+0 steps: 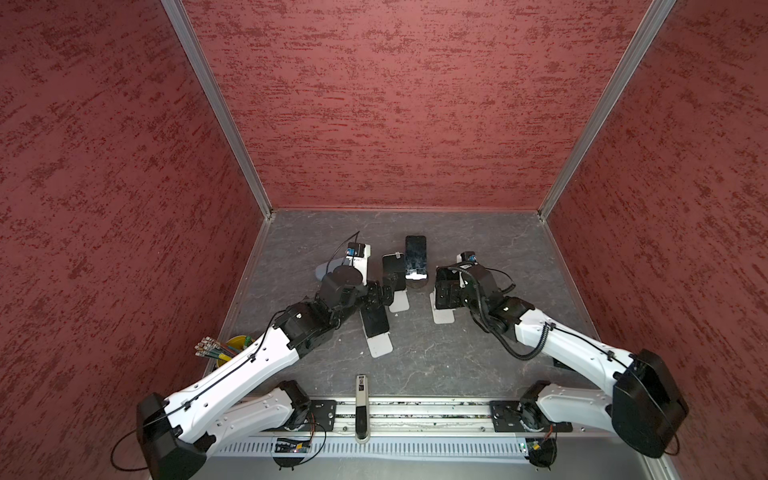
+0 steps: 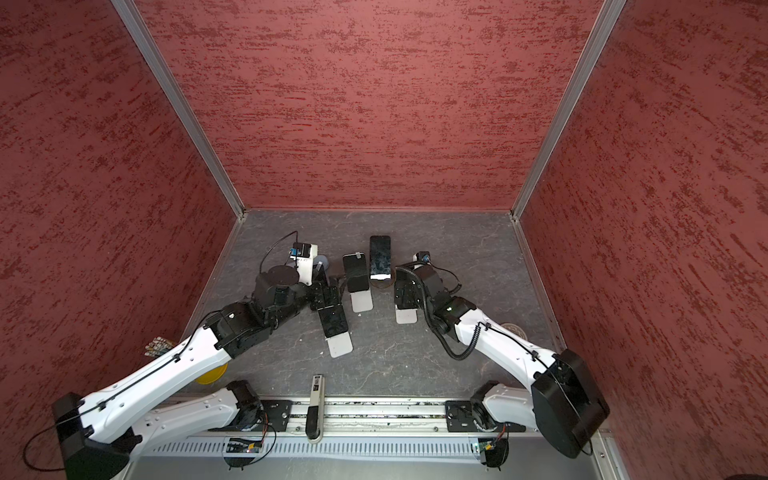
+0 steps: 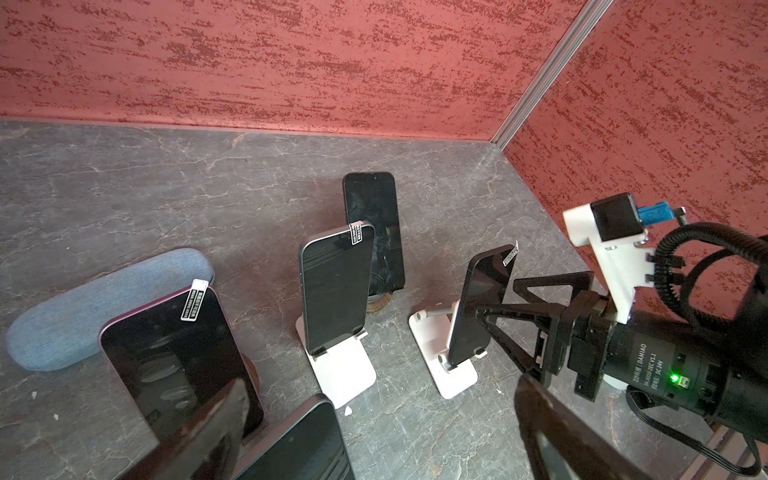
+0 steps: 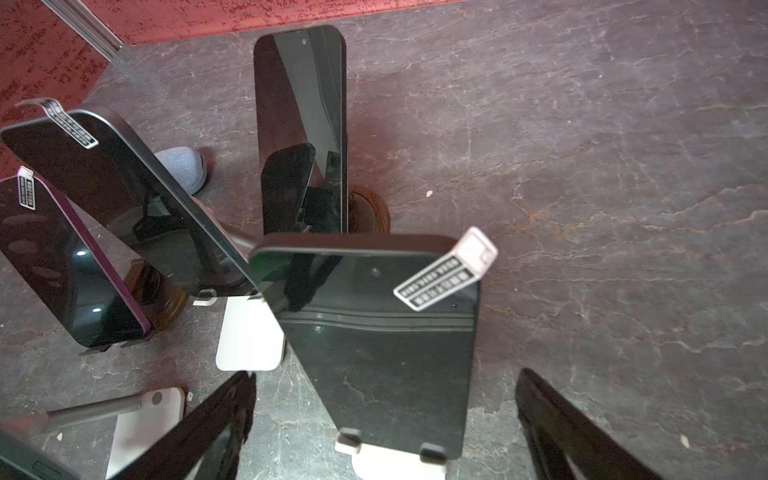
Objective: Remove the phone from the phone stand
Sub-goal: 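Grip the black phone with the right gripper and lift it while the left hovers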
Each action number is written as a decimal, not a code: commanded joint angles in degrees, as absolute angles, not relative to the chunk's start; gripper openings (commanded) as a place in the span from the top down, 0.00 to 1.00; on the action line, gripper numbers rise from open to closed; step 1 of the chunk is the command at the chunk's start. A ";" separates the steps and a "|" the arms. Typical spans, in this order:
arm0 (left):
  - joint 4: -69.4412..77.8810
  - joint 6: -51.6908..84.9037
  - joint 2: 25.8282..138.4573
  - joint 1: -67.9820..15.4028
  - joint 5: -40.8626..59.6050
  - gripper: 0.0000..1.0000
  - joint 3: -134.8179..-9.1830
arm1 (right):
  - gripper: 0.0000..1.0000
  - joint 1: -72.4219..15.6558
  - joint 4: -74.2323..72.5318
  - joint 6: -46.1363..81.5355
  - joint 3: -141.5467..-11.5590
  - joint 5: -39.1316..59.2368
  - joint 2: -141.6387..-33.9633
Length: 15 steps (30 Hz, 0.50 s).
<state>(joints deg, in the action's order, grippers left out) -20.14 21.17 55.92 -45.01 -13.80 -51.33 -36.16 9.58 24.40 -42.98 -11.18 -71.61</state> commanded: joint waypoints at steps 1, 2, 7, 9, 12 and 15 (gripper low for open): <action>-18.15 19.88 55.28 -45.26 -13.20 0.00 -51.78 | 0.01 -36.56 7.66 24.85 -45.80 -13.12 -73.10; -18.10 19.66 55.28 -45.26 -13.10 0.00 -51.77 | 0.01 -36.65 7.91 25.13 -46.24 -13.58 -73.58; -17.84 18.95 55.28 -45.26 -12.97 0.00 -51.62 | 0.01 -36.65 7.87 26.53 -47.01 -16.61 -75.40; -17.59 18.86 55.08 -45.26 -12.42 0.00 -51.42 | 0.01 -36.65 8.05 26.69 -47.41 -17.17 -76.08; -15.27 18.90 54.19 -45.26 -11.29 0.00 -50.14 | 0.01 -36.65 8.43 27.21 -48.19 -17.90 -77.11; -14.02 18.82 53.88 -45.26 -10.82 0.00 -49.54 | 0.01 -36.70 8.92 28.11 -48.87 -18.46 -78.14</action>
<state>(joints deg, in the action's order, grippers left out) -16.95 19.66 54.76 -45.01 -11.99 -50.26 -36.29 8.95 26.20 -46.81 -15.88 -77.52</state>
